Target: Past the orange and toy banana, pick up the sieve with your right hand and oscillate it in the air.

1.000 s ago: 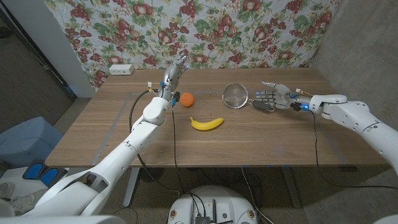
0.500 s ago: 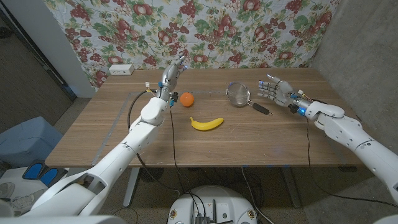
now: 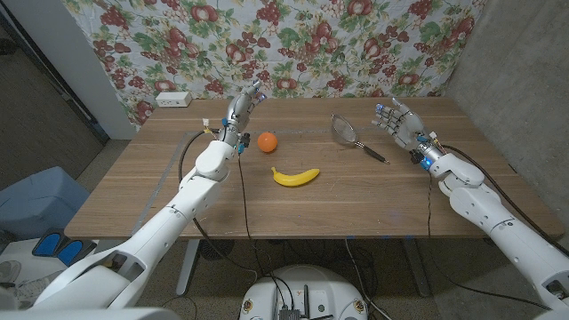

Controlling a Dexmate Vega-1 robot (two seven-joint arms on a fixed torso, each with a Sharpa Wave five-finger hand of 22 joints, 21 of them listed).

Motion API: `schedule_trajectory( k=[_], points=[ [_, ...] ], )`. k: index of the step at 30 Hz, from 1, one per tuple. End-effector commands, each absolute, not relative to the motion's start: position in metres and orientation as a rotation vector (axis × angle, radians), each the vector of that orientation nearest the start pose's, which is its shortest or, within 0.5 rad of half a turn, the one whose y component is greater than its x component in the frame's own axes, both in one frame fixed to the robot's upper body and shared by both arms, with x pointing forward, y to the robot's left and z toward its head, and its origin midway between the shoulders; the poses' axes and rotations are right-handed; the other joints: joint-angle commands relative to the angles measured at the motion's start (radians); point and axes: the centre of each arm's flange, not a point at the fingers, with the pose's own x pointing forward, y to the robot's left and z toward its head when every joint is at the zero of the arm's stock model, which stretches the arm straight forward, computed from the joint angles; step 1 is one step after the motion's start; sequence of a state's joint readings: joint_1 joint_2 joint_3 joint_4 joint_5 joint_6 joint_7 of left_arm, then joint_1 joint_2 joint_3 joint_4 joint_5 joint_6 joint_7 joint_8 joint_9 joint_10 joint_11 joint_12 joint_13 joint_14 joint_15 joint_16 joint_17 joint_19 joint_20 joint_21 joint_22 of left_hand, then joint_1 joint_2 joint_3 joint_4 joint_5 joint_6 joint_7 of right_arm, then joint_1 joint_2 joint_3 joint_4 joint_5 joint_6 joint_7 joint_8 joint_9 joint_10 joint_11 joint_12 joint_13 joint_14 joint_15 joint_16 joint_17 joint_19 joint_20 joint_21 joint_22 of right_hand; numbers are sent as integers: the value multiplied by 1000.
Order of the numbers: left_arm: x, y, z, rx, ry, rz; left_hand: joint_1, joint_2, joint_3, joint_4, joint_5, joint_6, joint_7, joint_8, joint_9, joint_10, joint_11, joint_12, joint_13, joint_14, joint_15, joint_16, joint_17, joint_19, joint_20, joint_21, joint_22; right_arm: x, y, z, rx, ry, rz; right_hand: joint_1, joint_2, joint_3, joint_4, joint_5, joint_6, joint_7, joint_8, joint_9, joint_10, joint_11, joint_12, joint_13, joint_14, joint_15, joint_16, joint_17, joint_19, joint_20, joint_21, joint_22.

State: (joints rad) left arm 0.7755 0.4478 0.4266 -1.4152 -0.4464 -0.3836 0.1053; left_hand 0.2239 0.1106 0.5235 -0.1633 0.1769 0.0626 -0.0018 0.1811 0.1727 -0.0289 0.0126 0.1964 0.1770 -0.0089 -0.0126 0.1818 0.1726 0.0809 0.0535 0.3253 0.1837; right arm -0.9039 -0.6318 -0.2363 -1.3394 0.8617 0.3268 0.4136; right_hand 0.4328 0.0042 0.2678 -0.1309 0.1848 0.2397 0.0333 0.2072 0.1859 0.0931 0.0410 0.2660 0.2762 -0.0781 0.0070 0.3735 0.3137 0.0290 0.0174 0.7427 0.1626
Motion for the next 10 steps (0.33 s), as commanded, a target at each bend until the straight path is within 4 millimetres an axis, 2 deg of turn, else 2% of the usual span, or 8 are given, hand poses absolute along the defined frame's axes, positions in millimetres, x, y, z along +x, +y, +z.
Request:
schedule_trajectory(
  k=[1, 10],
  points=[
    [615, 242, 35, 55, -826, -218, -5, -3, 9, -1, -3, 1, -7, -2, 1, -6, -6, -4, 2, -3, -6, 0, 0, 9, 1, -2, 3, 596, -335, -6, 96, -841, 367, -3, 4, -6, 3, -4, 9, -1, 4, 3, 16, 3, -1, -3, 14, 4, -3, -4, 15, -3, -6, 2],
    [618, 263, 25, 38, -801, -222, -6, -3, 10, -1, -3, 0, -6, -2, 1, -5, -7, -3, 2, -1, -6, 0, 0, 10, 1, -4, 3, 580, -314, -4, 75, -873, 288, -14, 6, -10, 4, -3, 43, 10, 9, 1, 50, 2, 1, -20, 39, -1, -8, -23, -2, 2, -35, 2]
  ],
)
